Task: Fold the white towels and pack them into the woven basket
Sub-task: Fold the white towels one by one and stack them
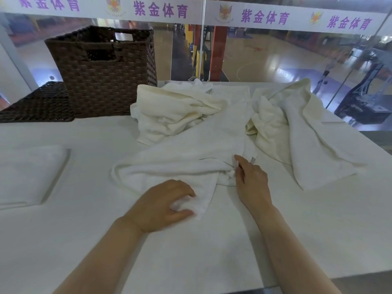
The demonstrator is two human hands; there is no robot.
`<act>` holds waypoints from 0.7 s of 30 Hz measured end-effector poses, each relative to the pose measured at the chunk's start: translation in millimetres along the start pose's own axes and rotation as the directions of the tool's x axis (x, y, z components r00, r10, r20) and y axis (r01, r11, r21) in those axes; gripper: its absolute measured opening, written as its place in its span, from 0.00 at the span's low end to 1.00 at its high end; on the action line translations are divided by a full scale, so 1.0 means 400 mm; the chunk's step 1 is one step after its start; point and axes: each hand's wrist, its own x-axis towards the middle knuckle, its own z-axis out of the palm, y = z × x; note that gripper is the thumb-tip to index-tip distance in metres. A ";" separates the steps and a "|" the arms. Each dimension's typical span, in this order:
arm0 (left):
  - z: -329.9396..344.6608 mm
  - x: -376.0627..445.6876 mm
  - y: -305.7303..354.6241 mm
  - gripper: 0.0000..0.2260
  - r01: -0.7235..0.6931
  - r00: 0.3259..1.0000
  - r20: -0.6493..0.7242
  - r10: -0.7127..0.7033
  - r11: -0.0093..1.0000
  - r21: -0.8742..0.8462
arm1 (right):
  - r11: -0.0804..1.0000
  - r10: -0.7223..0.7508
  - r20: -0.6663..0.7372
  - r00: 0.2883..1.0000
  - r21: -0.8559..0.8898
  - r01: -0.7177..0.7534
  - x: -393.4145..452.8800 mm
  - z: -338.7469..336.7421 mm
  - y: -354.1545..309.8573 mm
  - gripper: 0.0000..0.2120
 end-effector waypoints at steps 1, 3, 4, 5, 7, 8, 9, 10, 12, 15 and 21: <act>0.011 0.000 0.004 0.20 -0.038 0.996 0.081 0.037 0.999 0.021 | 0.999 -0.015 0.033 0.999 -0.051 0.017 0.006 0.002 -0.002 0.18; 0.025 0.000 0.007 0.21 -0.068 0.989 0.136 0.062 0.997 0.043 | 0.995 -0.008 0.075 0.997 -0.101 0.015 0.021 0.003 -0.005 0.18; 0.029 0.000 0.005 0.20 -0.058 0.992 0.117 0.054 0.998 0.039 | 0.995 -0.005 0.075 0.997 -0.097 0.012 0.029 0.002 -0.004 0.17; 0.030 0.000 0.003 0.17 -0.049 0.995 0.087 0.045 0.998 0.034 | 0.997 -0.003 0.063 0.998 -0.078 0.008 0.036 0.001 -0.004 0.14; 0.031 -0.001 0.002 0.13 -0.058 0.998 0.035 0.056 0.996 0.063 | 1.000 0.006 0.007 1.000 -0.010 -0.005 0.042 0.001 -0.005 0.08; 0.033 -0.001 0.003 0.11 -0.076 0.997 0.014 0.075 0.993 0.093 | 1.000 0.006 -0.034 0.999 0.019 -0.005 0.040 0.000 -0.007 0.06; 0.036 -0.001 0.005 0.10 -0.094 0.996 -0.002 0.095 0.988 0.120 | 0.999 0.004 -0.080 0.997 0.042 0.000 0.039 -0.003 -0.011 0.04; 0.037 -0.002 0.007 0.09 -0.106 0.994 -0.017 0.109 0.985 0.138 | 0.998 -0.005 -0.130 0.991 0.069 0.014 0.037 -0.005 -0.017 0.04; 0.035 -0.003 0.010 0.10 -0.094 0.995 -0.019 0.097 0.987 0.129 | 0.988 -0.050 -0.215 0.975 0.132 0.080 0.032 -0.012 -0.040 0.05; 0.029 -0.006 0.008 0.17 -0.049 0.998 0.051 0.045 0.996 0.077 | 0.951 -0.152 -0.210 0.966 0.237 0.201 0.019 -0.024 -0.091 0.05; 0.036 -0.005 0.021 0.07 -0.198 0.980 0.009 0.201 0.954 0.225 | 0.909 -0.289 -0.008 0.957 0.312 0.277 -0.037 -0.006 -0.161 0.05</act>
